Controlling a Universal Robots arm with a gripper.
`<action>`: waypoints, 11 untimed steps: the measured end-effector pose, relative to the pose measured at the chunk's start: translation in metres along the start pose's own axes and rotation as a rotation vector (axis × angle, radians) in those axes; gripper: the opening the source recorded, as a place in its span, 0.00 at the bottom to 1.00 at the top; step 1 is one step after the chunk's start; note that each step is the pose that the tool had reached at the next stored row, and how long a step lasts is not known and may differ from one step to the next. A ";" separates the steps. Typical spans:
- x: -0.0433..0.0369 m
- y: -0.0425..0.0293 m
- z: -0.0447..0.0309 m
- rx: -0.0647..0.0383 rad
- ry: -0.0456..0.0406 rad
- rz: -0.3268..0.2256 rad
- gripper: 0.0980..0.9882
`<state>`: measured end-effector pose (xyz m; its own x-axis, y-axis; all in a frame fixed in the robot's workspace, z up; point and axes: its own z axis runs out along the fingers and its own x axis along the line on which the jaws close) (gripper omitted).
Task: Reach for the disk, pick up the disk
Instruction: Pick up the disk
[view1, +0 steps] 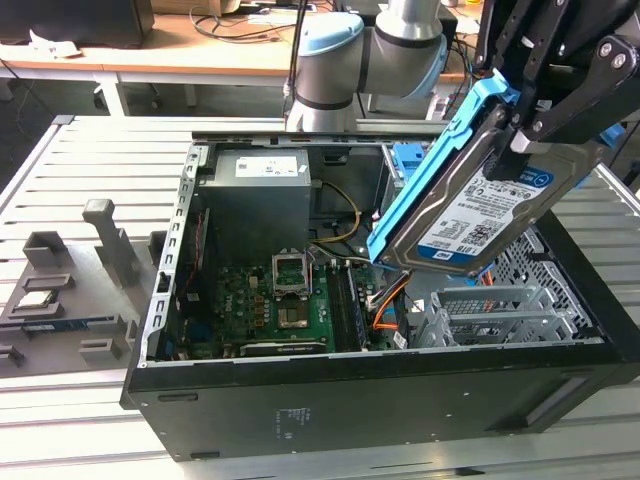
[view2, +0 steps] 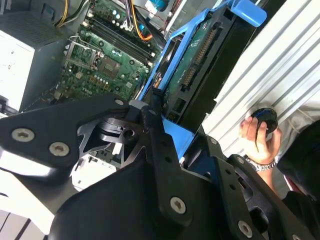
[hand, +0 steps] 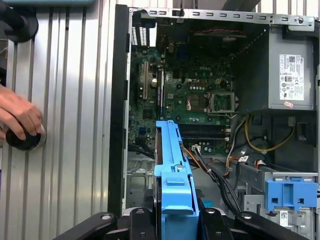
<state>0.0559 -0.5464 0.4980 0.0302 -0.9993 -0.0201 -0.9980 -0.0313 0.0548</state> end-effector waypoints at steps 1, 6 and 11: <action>-0.0009 -0.0014 0.0005 0.000 -0.0001 0.000 0.30; -0.0074 -0.0094 0.0040 -0.001 0.0000 0.000 0.30; -0.0112 -0.0176 0.0084 -0.003 -0.0001 0.000 0.30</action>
<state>0.0727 -0.5345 0.4888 0.0302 -0.9993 -0.0202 -0.9978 -0.0313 0.0577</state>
